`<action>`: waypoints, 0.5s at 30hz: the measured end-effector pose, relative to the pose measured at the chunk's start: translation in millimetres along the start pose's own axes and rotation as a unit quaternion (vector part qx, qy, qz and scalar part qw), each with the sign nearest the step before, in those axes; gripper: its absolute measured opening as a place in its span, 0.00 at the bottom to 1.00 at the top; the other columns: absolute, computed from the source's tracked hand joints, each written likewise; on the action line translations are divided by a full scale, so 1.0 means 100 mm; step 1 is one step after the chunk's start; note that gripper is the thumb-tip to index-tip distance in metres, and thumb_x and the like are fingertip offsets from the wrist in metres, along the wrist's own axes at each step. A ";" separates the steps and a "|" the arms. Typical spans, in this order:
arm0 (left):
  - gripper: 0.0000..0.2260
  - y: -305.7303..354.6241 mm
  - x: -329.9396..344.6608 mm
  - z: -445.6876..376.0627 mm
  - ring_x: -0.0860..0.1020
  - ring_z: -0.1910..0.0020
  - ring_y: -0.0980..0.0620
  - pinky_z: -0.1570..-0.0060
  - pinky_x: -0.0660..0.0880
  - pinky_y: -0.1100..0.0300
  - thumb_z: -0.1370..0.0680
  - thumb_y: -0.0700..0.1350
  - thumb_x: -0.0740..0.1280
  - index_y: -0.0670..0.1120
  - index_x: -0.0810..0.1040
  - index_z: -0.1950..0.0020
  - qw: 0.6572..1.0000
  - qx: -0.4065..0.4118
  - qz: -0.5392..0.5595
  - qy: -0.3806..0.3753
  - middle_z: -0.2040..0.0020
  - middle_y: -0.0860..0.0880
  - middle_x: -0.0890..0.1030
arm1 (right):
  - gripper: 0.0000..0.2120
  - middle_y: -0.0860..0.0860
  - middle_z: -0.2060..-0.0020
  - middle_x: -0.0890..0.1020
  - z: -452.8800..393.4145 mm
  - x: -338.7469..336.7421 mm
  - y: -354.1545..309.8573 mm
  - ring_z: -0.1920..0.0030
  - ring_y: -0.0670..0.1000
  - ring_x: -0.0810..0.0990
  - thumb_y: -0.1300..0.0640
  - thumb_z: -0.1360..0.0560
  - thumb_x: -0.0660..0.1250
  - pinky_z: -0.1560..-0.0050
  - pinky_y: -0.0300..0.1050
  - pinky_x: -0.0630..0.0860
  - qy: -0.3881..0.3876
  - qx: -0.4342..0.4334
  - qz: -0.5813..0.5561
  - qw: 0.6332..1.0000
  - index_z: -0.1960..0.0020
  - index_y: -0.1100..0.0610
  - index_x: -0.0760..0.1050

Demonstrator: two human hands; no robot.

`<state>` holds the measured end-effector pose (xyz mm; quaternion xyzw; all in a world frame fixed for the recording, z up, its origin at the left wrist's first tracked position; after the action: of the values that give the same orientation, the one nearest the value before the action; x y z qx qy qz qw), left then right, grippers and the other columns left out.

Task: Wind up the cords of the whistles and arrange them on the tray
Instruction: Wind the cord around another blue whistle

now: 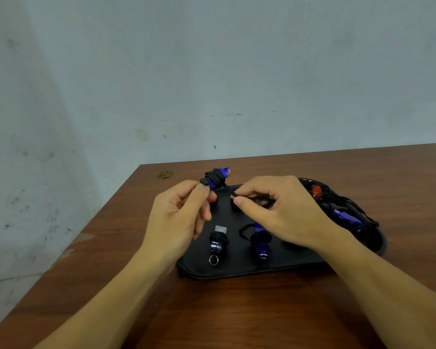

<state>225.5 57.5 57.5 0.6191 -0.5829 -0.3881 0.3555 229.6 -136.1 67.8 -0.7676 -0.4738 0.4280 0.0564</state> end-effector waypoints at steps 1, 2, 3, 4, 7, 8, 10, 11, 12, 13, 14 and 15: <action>0.13 0.00 -0.01 0.00 0.66 0.77 0.48 0.77 0.63 0.61 0.17 0.41 0.61 0.37 0.80 0.56 1.000 0.002 -0.005 0.009 0.72 0.44 0.74 | 0.07 0.41 0.57 0.85 0.00 -0.01 -0.01 0.55 0.42 0.83 0.51 0.23 0.70 0.54 0.45 0.80 0.004 -0.004 0.015 1.000 0.49 0.50 0.85; 0.13 0.00 -0.01 -0.01 0.66 0.77 0.48 0.77 0.63 0.60 0.17 0.41 0.61 0.38 0.80 0.57 1.000 0.003 -0.009 0.019 0.72 0.44 0.73 | 0.08 0.41 0.58 0.85 -0.01 -0.01 -0.02 0.55 0.42 0.83 0.49 0.24 0.69 0.54 0.44 0.80 0.008 -0.007 0.028 1.000 0.50 0.50 0.85; 0.13 0.00 -0.02 -0.01 0.66 0.77 0.48 0.77 0.62 0.60 0.17 0.41 0.61 0.39 0.80 0.58 1.000 0.003 -0.014 0.028 0.72 0.44 0.73 | 0.09 0.41 0.59 0.85 -0.01 -0.02 -0.02 0.56 0.41 0.83 0.46 0.24 0.69 0.55 0.44 0.80 0.013 -0.009 0.041 0.999 0.51 0.49 0.85; 0.13 -0.01 -0.03 -0.02 0.65 0.78 0.48 0.77 0.62 0.59 0.17 0.41 0.62 0.40 0.80 0.59 0.999 0.003 -0.017 0.036 0.73 0.44 0.73 | 0.11 0.41 0.60 0.84 -0.01 -0.02 -0.03 0.58 0.42 0.82 0.44 0.24 0.68 0.56 0.45 0.80 0.019 -0.012 0.053 0.998 0.53 0.49 0.84; 0.14 -0.02 -0.06 -0.03 0.66 0.78 0.48 0.76 0.62 0.58 0.18 0.41 0.62 0.41 0.79 0.62 0.998 0.002 -0.031 0.057 0.74 0.45 0.72 | 0.15 0.42 0.63 0.82 -0.01 -0.01 -0.07 0.62 0.44 0.80 0.40 0.24 0.64 0.61 0.49 0.79 0.040 -0.059 0.112 0.991 0.56 0.49 0.82; 0.14 -0.03 -0.07 -0.03 0.66 0.77 0.49 0.75 0.62 0.57 0.18 0.41 0.63 0.42 0.79 0.62 0.997 0.008 -0.047 0.062 0.74 0.45 0.73 | 0.14 0.43 0.63 0.82 -0.01 0.00 -0.10 0.63 0.45 0.80 0.42 0.24 0.64 0.63 0.49 0.78 0.048 -0.087 0.143 0.985 0.56 0.50 0.82; 0.13 -0.02 -0.09 -0.02 0.67 0.75 0.51 0.72 0.63 0.56 0.19 0.43 0.65 0.42 0.77 0.63 0.991 0.033 -0.113 0.068 0.74 0.44 0.72 | 0.11 0.45 0.64 0.81 -0.02 0.04 -0.16 0.64 0.48 0.79 0.46 0.23 0.67 0.65 0.49 0.77 0.072 -0.143 0.197 0.967 0.56 0.53 0.82; 0.14 -0.02 -0.10 -0.02 0.66 0.74 0.53 0.71 0.63 0.57 0.20 0.43 0.65 0.41 0.76 0.64 0.984 0.050 -0.153 0.072 0.73 0.43 0.72 | 0.09 0.46 0.64 0.80 -0.02 0.06 -0.19 0.65 0.48 0.77 0.48 0.24 0.68 0.66 0.48 0.76 0.085 -0.163 0.211 0.960 0.57 0.53 0.82; 0.14 -0.02 -0.10 -0.02 0.65 0.73 0.54 0.71 0.61 0.59 0.20 0.42 0.66 0.40 0.73 0.66 0.977 0.065 -0.190 0.078 0.73 0.43 0.71 | 0.08 0.46 0.65 0.79 -0.01 0.06 -0.22 0.66 0.47 0.76 0.50 0.24 0.70 0.66 0.46 0.75 0.093 -0.174 0.209 0.958 0.58 0.53 0.81; 0.16 -0.02 -0.12 -0.01 0.63 0.73 0.55 0.71 0.59 0.61 0.20 0.43 0.66 0.41 0.71 0.67 0.969 0.080 -0.219 0.085 0.73 0.44 0.69 | 0.07 0.45 0.67 0.78 -0.01 0.08 -0.25 0.67 0.46 0.74 0.51 0.25 0.71 0.66 0.42 0.74 0.093 -0.168 0.184 0.964 0.59 0.53 0.80; 0.17 -0.01 -0.13 0.00 0.63 0.73 0.55 0.72 0.59 0.62 0.21 0.45 0.66 0.41 0.69 0.68 0.961 0.097 -0.243 0.090 0.74 0.47 0.68 | 0.07 0.44 0.67 0.77 0.00 0.10 -0.28 0.67 0.45 0.73 0.51 0.25 0.72 0.66 0.39 0.72 0.086 -0.139 0.126 0.979 0.60 0.53 0.80; 0.17 0.00 -0.13 0.00 0.63 0.73 0.54 0.72 0.59 0.62 0.22 0.48 0.65 0.43 0.68 0.68 0.950 0.118 -0.275 0.089 0.74 0.50 0.68 | 0.07 0.44 0.67 0.77 0.01 0.12 -0.28 0.67 0.46 0.74 0.52 0.26 0.73 0.65 0.36 0.71 0.073 -0.093 0.040 0.992 0.60 0.53 0.80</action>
<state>225.4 70.2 58.0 0.8250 -0.3977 -0.3423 0.2102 211.6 -111.6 73.5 -0.8170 -0.4747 0.3273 0.0020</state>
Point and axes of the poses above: each hand's wrist, its own z-axis away from the middle knuckle, its own x-axis out of the palm, y = z × x, the point moved 2 cm from there along -z, towards the middle knuckle
